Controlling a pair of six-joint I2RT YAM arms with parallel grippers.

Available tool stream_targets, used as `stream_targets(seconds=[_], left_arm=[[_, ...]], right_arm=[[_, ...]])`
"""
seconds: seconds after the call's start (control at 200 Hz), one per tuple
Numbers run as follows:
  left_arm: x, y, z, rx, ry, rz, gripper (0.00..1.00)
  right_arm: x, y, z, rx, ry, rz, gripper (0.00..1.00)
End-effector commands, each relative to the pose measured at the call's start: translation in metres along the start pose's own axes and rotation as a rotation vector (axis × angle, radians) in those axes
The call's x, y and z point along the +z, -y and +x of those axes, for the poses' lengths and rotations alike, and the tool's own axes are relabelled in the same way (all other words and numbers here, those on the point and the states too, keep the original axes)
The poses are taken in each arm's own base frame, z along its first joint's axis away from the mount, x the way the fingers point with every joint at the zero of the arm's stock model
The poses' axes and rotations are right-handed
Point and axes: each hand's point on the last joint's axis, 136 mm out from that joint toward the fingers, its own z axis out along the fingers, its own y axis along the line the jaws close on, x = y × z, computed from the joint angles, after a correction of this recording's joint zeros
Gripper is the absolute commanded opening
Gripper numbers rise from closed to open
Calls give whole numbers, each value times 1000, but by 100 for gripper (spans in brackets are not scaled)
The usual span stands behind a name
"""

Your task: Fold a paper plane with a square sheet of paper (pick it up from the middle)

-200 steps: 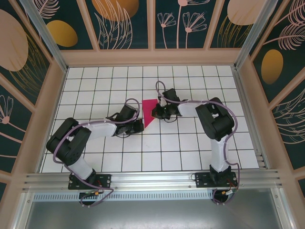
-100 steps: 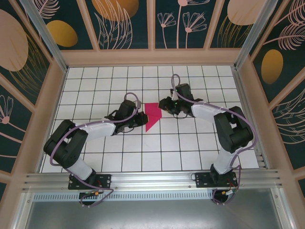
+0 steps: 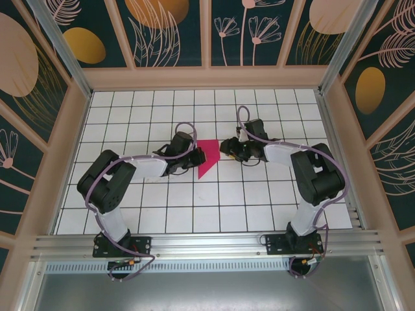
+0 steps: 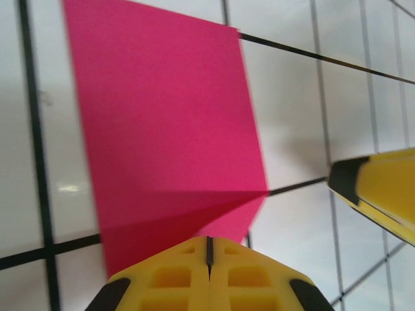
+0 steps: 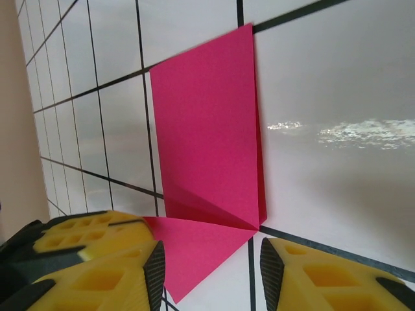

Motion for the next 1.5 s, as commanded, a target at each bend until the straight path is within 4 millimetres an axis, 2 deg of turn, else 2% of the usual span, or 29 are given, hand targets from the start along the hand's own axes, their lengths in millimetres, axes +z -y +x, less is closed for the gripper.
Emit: stream_targets(seconds=[0.0, 0.38, 0.565, 0.701, 0.836, 1.141, 1.496], left_arm=[[5, -18, 2, -13, 5, -95, 2], [8, -27, 6, -18, -6, -127, 2], [8, -27, 6, -17, -7, -127, 2], [8, -28, 7, -19, -8, -129, 2], [8, -27, 7, -19, -11, -123, 2], [7, -30, 8, -22, -7, -135, 2], [6, -30, 7, -27, -3, -140, 2]], right_arm=[[7, -4, 2, -30, -36, -40, 45], [24, -5, 11, -43, -119, -59, 42], [30, 2, 13, -40, -135, -26, 40], [31, 5, 14, -37, -135, -15, 40], [34, 0, 17, -48, -152, -42, 40], [32, 13, 10, -28, -102, 47, 45], [37, 3, 18, -34, -149, -4, 44]])
